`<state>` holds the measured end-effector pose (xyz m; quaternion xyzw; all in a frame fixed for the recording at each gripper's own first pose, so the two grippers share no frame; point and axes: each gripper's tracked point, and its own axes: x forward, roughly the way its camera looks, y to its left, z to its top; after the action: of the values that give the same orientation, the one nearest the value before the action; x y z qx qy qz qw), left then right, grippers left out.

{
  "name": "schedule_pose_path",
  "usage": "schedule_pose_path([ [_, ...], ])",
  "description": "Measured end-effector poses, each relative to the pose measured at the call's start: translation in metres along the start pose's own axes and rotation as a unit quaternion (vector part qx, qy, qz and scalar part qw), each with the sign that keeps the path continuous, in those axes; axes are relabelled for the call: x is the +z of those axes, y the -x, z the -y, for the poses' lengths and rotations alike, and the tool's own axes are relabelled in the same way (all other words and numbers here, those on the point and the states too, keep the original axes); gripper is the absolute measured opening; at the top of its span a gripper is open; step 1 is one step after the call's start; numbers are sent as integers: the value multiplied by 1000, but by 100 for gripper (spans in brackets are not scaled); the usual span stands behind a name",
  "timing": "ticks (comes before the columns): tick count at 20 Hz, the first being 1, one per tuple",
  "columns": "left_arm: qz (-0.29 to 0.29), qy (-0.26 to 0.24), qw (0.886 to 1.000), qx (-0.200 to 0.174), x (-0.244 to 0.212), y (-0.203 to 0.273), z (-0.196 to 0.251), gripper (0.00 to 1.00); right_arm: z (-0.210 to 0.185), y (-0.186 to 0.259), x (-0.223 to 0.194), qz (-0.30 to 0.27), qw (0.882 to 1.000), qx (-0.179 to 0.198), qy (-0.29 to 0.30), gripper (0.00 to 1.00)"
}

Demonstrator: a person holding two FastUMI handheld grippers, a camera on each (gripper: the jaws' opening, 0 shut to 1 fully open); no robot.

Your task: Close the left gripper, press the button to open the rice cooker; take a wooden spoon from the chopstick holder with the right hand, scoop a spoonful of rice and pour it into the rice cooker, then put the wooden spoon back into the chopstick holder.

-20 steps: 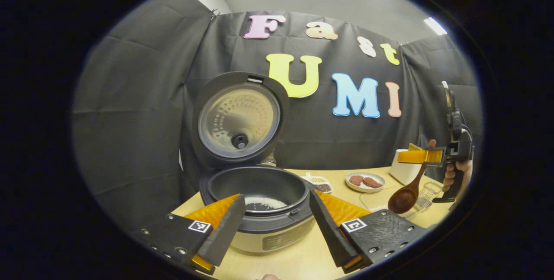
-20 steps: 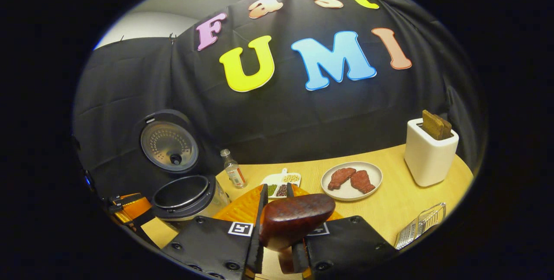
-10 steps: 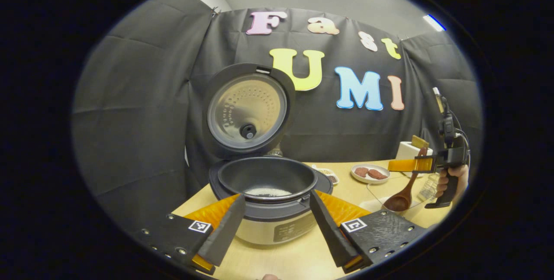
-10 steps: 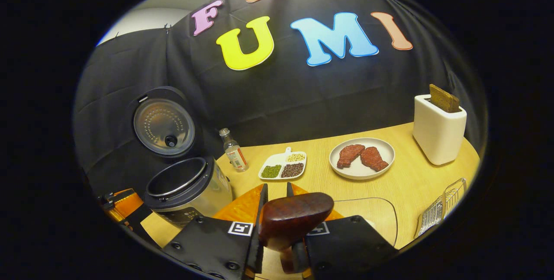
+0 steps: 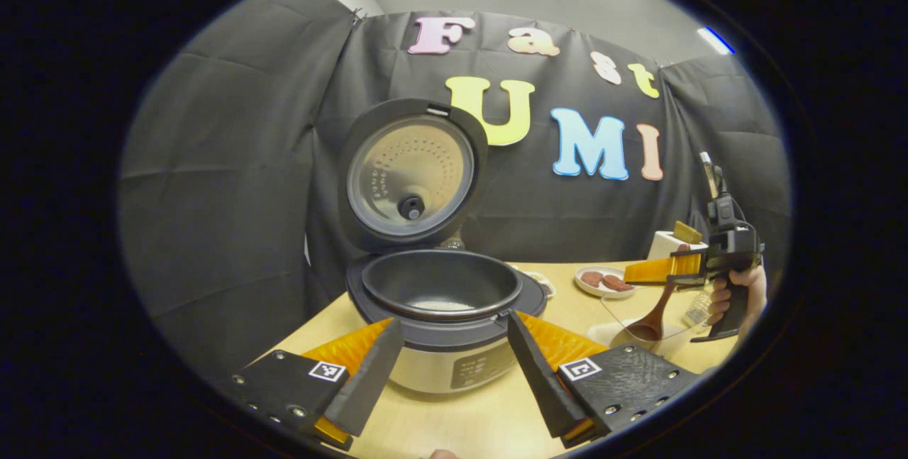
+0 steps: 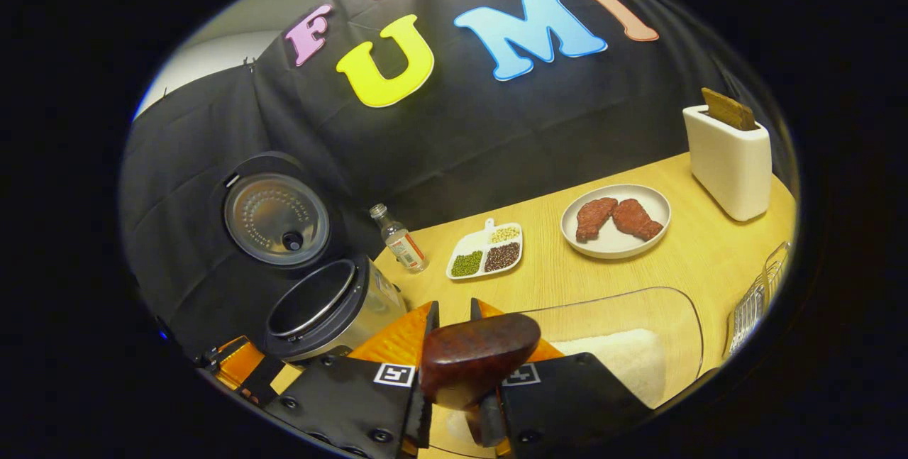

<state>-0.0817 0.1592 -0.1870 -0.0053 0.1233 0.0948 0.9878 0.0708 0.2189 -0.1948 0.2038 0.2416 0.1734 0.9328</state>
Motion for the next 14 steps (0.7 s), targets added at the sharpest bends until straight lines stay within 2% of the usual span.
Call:
schedule_pose_path([
  [5,5,-3,1000,-2,4,9,2,92,8,-3,2,-17,997,11,-69,27],
  [8,4,17,1000,-18,6,13,13,93,15,-2,4,-28,993,16,-113,26],
  [14,15,5,1000,-1,16,20,5,92,42,-2,14,-27,981,13,-193,25],
])
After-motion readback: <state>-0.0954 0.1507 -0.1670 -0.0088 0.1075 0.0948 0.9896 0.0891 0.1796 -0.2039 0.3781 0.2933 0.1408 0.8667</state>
